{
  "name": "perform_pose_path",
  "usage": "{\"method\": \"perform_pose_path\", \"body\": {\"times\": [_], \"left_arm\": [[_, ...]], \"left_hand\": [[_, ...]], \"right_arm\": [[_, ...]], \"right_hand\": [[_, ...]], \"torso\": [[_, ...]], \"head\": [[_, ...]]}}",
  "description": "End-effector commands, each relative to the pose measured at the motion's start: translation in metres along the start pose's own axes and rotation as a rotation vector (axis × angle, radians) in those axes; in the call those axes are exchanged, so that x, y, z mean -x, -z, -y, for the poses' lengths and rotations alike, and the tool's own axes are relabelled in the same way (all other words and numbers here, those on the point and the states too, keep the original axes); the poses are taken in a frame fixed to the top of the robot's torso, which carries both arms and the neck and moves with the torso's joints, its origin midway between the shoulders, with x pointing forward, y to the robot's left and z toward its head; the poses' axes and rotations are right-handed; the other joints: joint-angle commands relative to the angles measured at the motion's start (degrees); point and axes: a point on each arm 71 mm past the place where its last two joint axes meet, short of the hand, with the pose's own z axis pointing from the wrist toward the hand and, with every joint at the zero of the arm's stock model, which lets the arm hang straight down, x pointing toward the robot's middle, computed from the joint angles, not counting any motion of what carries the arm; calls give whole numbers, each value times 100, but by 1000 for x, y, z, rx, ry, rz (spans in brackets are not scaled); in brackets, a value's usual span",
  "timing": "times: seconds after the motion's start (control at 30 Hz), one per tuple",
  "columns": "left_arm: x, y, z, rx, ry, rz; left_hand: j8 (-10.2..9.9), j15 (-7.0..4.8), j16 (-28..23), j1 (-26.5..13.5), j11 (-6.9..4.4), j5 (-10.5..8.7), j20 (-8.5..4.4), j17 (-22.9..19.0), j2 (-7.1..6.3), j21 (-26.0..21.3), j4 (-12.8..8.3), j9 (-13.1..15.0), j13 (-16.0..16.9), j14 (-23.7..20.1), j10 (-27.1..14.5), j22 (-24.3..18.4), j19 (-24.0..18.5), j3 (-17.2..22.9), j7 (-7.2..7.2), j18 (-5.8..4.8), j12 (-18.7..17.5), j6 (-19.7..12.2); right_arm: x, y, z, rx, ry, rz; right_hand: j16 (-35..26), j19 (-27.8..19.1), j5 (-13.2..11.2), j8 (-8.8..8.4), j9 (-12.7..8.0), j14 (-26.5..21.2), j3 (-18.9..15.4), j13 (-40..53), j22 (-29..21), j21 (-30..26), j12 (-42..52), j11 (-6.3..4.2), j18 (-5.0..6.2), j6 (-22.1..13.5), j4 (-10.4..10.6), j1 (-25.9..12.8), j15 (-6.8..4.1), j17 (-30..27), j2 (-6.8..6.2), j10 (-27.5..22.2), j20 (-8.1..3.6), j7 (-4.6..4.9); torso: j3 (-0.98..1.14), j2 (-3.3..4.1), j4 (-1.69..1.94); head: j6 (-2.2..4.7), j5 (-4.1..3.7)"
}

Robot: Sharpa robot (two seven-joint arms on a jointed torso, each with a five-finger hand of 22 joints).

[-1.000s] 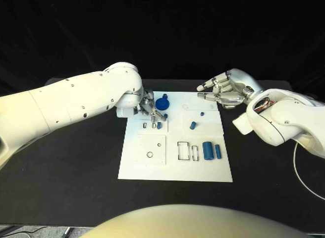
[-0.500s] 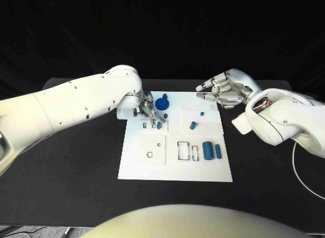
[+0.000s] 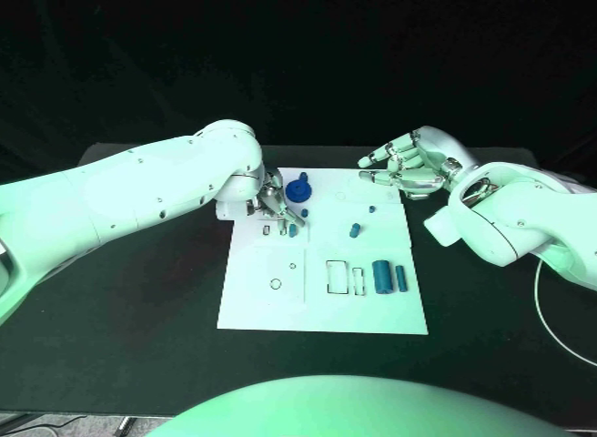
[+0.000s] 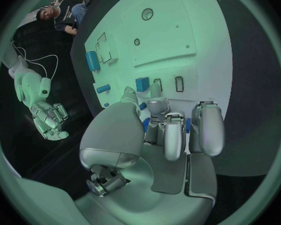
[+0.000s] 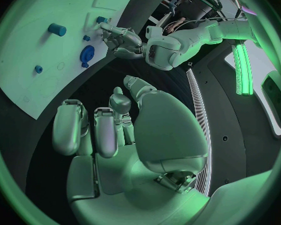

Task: Assemble the parts on the task board

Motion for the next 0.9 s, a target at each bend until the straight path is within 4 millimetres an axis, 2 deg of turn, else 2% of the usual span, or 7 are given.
{"method": "perform_pose_path", "body": {"times": [0.03, 0.33, 0.9], "left_arm": [[-2, 1, 1, 28, 1, -12], [-3, 2, 5, 6, 9, -9], [-2, 0, 6, 18, 11, -7]], "left_hand": [[36, -3, 17, 62, 14, -18, -23, 1505, -9, -10, -41, 12, -6, 604, -44, 551, 173, 4, -7, -30, -23, -42], [53, 5, 17, 247, 21, -17, -14, 1505, 52, -45, -104, 68, -33, 604, -78, 530, 158, 33, 1, -21, -55, -76], [69, 9, 17, 341, 26, -17, -9, 1505, 114, -48, -129, 107, -28, 604, -90, 534, 156, 71, 6, -20, -61, -93]], "right_arm": [[-1, -1, -1, 5, 3, -10], [-3, -2, 0, 1, 4, -19], [-5, -2, -1, 0, 3, -31]], "right_hand": [[-30, -15, 31, -19, -8, 351, -20, 1, 0, -28, -9, -4, 84, -44, 11, -42, 46, 481, 12, -24, 2, 11], [-30, -15, 31, -19, -8, 351, -20, 1, 0, -28, -9, -4, 84, -44, 11, -42, 46, 481, 12, -24, 2, 11], [-32, -13, 44, -18, -6, 352, -21, 3, -1, -30, -1, -5, 83, -41, 13, -45, 45, 481, 20, -18, 3, 9]], "torso": [[0, 4, 3], [2, 3, 8], [0, 7, 11]], "head": [[0, 1], [0, -30], [0, -36]]}}
